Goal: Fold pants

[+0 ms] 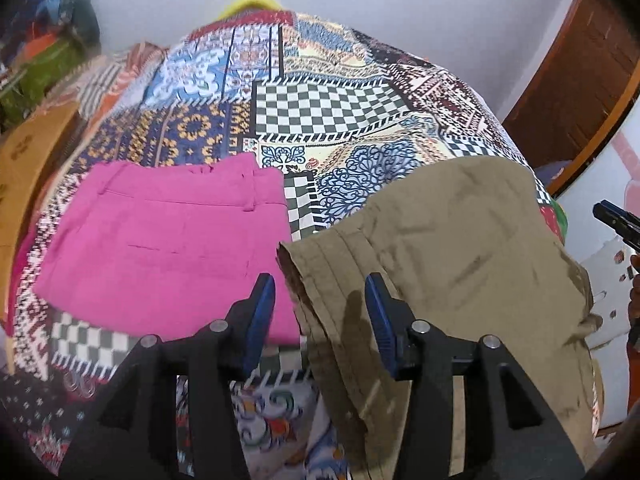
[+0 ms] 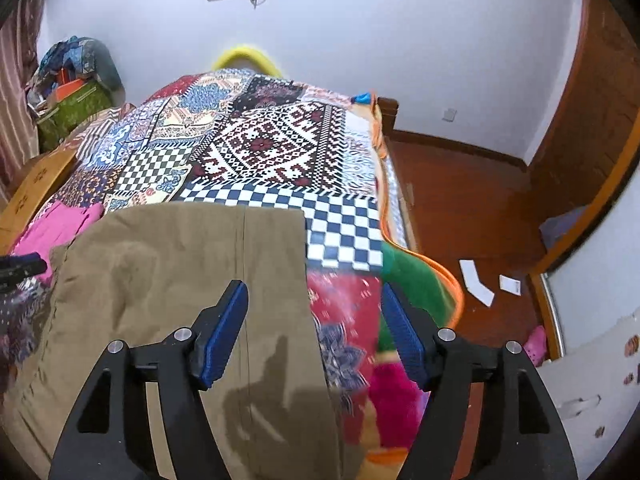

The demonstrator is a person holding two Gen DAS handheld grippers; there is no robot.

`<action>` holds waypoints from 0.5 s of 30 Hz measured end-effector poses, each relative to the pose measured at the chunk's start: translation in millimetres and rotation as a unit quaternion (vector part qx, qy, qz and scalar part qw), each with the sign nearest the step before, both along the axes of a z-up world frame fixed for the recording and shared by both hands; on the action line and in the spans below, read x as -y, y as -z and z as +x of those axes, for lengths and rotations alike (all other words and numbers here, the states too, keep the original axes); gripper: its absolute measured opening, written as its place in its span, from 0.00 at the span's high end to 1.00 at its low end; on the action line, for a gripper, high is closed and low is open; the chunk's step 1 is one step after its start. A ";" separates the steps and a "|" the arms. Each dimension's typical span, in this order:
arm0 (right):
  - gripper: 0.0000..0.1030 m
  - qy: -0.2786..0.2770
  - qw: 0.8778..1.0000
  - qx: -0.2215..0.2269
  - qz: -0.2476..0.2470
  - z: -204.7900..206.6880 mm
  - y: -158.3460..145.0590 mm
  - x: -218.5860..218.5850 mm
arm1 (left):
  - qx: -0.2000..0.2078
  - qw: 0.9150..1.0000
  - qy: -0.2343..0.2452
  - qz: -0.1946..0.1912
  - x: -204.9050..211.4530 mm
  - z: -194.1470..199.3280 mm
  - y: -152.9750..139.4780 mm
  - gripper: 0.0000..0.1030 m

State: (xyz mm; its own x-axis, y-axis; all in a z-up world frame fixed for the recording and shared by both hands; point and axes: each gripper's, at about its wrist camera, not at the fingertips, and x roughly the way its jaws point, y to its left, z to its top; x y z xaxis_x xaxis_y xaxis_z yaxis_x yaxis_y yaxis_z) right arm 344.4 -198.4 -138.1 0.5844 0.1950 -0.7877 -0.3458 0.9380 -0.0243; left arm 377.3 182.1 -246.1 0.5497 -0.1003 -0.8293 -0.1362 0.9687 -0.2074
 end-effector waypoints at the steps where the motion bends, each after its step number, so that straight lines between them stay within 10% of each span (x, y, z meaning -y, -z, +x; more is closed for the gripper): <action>1: 0.36 -0.002 1.000 -0.008 0.001 9.2 4.5 -3.7 | -0.005 1.000 0.002 -0.011 -2.9 5.8 5.5 0.55; 15: 0.36 -0.008 0.992 -0.112 0.053 93.1 51.4 -21.8 | -0.019 0.998 0.034 -0.055 -6.2 29.4 25.9 0.55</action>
